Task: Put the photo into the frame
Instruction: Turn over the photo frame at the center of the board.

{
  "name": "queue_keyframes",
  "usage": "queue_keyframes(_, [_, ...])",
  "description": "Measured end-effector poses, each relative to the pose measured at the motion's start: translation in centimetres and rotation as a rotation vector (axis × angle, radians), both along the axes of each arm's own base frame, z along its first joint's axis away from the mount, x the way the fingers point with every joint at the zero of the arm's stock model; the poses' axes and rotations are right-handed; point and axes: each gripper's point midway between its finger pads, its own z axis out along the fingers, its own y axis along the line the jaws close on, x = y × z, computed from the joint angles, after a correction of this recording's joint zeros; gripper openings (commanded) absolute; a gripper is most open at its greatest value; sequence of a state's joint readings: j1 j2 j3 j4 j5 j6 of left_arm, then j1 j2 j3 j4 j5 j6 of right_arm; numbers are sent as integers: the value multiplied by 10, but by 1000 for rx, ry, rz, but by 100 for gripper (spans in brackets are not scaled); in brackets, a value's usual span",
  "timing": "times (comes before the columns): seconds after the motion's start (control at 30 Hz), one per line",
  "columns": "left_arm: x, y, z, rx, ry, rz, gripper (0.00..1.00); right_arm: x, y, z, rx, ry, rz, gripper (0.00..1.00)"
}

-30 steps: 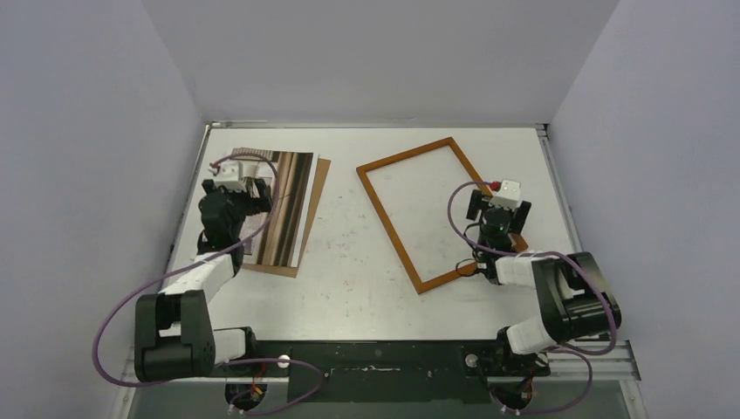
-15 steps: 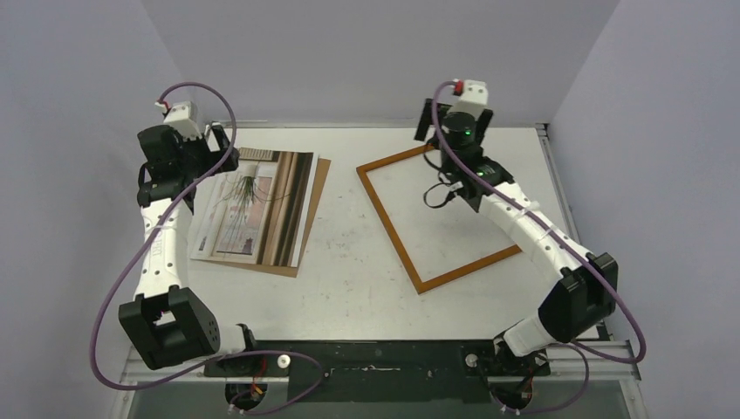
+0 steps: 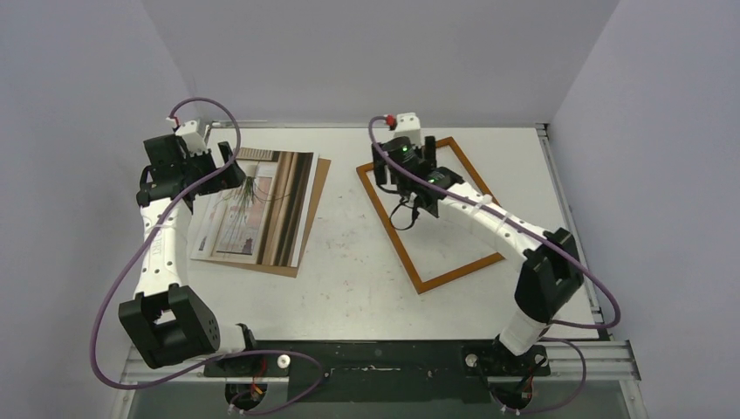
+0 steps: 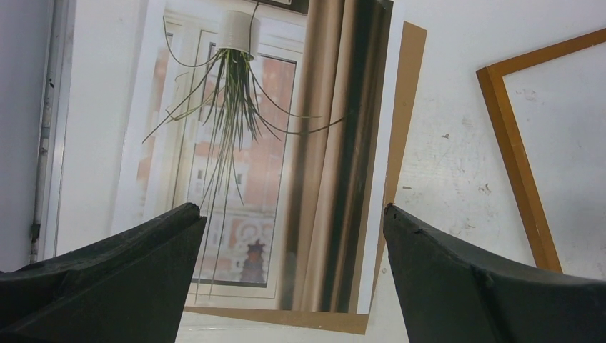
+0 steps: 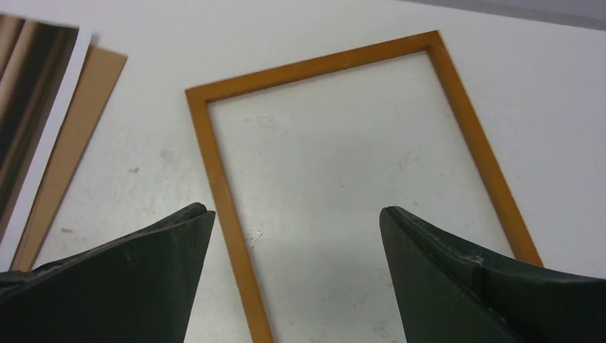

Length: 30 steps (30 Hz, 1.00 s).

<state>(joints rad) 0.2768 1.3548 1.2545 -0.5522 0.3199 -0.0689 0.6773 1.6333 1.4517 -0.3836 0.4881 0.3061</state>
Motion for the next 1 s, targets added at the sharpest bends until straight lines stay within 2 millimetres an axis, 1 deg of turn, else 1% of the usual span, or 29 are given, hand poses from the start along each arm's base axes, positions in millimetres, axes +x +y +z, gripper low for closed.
queue_keyframes(0.07, [-2, -1, -2, -2, 12, -2, 96, -6, 25, -24, -44, 45, 59, 90])
queue_keyframes(0.13, [-4, -1, -4, -5, 25, -3, 96, -19, 38, -51, -80, 105, 122, 90])
queue_keyframes(0.2, [-7, -2, -7, -7, 39, -6, 96, -34, 41, -78, -110, 179, 177, 90])
queue_keyframes(0.23, [-8, -2, -8, -6, 46, -8, 96, -37, 42, -85, -115, 203, 193, 90])
queue_keyframes(0.4, [-13, -3, -13, -1, 69, -18, 96, -41, 52, -116, -119, 281, 249, 90])
queue_keyframes(0.53, [-16, -4, -15, -4, 84, -21, 96, -45, 56, -147, -150, 349, 275, 97])
queue_keyframes(0.6, [-17, -5, -16, -7, 90, -24, 96, -47, 56, -158, -168, 376, 285, 98])
queue_keyframes(0.67, [-19, -6, -17, -10, 96, -29, 96, -49, 54, -167, -182, 394, 290, 93])
queue_keyframes(0.8, [-22, -8, -19, -13, 111, -40, 96, -53, 51, -182, -205, 420, 294, 87])
queue_keyframes(1.0, [-27, -8, -21, 1, 125, -58, 96, -60, 44, -200, -227, 451, 296, 75])
